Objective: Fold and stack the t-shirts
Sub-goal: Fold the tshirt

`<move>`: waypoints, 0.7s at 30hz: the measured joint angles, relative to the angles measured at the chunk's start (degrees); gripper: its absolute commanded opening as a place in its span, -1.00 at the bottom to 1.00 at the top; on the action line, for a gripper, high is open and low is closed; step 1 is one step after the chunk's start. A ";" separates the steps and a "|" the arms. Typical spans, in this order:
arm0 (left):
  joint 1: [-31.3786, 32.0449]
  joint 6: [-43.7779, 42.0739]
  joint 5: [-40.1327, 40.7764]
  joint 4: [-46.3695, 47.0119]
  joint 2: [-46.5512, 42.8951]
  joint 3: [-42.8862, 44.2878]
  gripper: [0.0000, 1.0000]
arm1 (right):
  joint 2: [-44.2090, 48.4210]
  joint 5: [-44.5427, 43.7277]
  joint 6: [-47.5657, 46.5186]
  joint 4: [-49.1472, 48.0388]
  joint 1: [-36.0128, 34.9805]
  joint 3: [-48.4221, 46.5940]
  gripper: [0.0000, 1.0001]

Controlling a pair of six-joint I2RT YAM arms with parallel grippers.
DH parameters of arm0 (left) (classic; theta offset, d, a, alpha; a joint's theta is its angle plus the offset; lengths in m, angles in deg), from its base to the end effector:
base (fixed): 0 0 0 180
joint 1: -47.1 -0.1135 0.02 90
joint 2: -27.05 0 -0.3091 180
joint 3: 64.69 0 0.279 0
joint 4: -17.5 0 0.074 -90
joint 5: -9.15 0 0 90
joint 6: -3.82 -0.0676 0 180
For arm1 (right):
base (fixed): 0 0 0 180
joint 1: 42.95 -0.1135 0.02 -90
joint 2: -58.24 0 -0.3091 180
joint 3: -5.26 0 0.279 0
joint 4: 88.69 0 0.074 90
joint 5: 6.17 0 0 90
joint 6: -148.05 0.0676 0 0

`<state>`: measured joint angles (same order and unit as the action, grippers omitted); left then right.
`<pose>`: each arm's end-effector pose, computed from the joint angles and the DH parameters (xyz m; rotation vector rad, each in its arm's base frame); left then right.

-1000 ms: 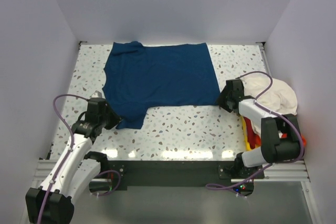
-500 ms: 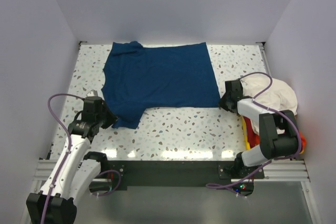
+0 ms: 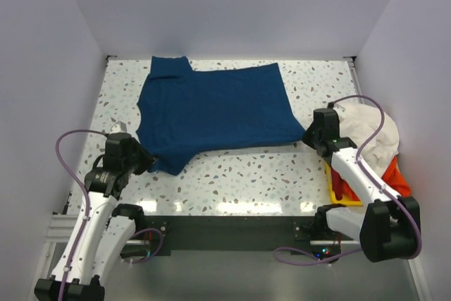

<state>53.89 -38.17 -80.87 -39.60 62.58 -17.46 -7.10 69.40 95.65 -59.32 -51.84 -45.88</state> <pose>0.1401 -0.0167 0.2489 -0.8488 2.2576 -0.4556 0.2620 0.0239 0.2298 0.6916 2.1985 0.1219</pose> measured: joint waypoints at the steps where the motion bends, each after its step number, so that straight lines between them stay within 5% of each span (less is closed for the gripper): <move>1: 0.00 0.04 -0.55 0.72 0.20 -0.02 -1.00 | 0.20 0.04 -0.20 0.33 0.00 0.24 -1.00; 6: -0.02 0.48 -2.25 8.52 9.70 0.50 -1.00 | -6.67 1.29 -1.42 2.10 0.00 -3.21 -1.00; 14: -0.04 0.50 -0.39 18.45 33.16 12.20 -1.00 | -28.50 5.09 -2.51 2.99 0.00 -24.55 -1.00; 21: -3.04 0.85 0.98 22.93 42.25 21.03 -1.00 | -39.56 6.64 -2.71 3.85 0.02 -38.25 -1.00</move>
<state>50.85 -37.32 -79.88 -16.68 104.83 3.57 -46.66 76.04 92.94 -55.47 -51.82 -84.13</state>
